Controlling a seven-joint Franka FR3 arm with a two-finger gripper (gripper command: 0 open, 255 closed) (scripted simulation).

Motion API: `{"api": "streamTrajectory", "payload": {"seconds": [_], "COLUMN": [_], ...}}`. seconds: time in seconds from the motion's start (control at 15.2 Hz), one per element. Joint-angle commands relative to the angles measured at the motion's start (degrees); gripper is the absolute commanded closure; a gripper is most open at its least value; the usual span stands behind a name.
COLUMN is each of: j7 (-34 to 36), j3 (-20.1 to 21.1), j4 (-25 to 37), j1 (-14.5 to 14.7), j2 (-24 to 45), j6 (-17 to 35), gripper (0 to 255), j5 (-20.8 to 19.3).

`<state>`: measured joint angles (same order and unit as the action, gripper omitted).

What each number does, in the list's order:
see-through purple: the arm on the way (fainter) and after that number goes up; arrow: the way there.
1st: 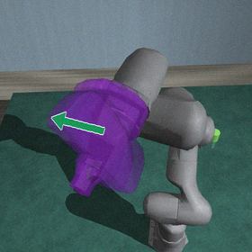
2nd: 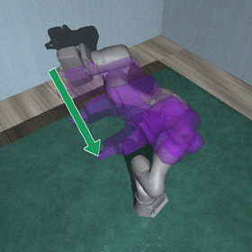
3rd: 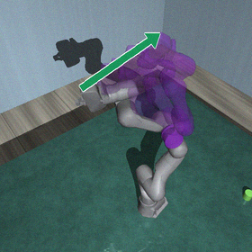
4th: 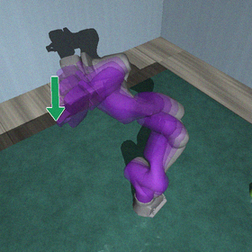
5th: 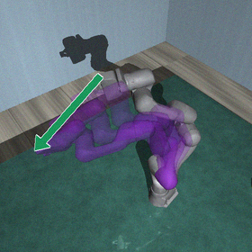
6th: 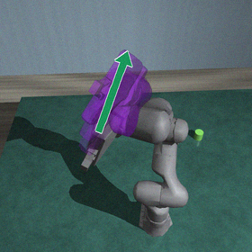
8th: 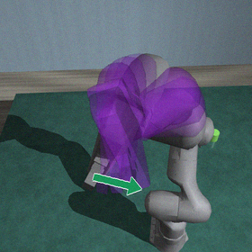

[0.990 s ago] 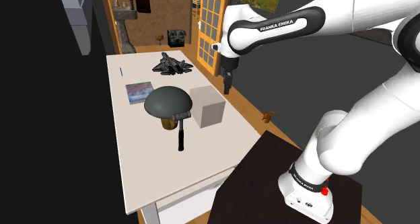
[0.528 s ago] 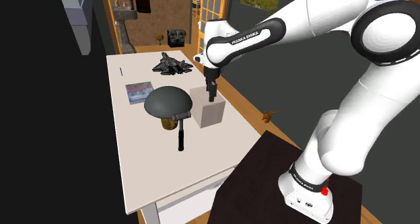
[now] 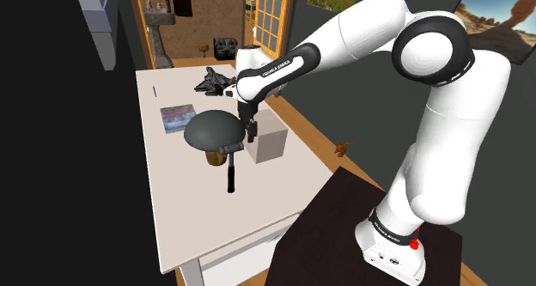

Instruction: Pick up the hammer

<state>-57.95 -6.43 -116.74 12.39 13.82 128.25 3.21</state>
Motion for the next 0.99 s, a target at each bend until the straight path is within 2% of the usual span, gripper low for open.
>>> {"api": "streamTrajectory", "payload": {"seconds": [0.0, 0.66, 0.73, 0.92], "j7": [-2.45, -3.60, -3.57, -3.54], "j3": [1.10, 1.72, 1.72, 1.73], "j4": [3.07, 2.77, 2.82, 2.78], "j1": [0.31, 0.17, 0.19, 0.20], "j2": [3.73, 8.46, 8.51, 8.45], "j6": [0.69, 5.70, 5.69, 5.67], "gripper": [0, 0, 255, 255], "j5": [0.66, 1.39, 1.39, 1.38]}}
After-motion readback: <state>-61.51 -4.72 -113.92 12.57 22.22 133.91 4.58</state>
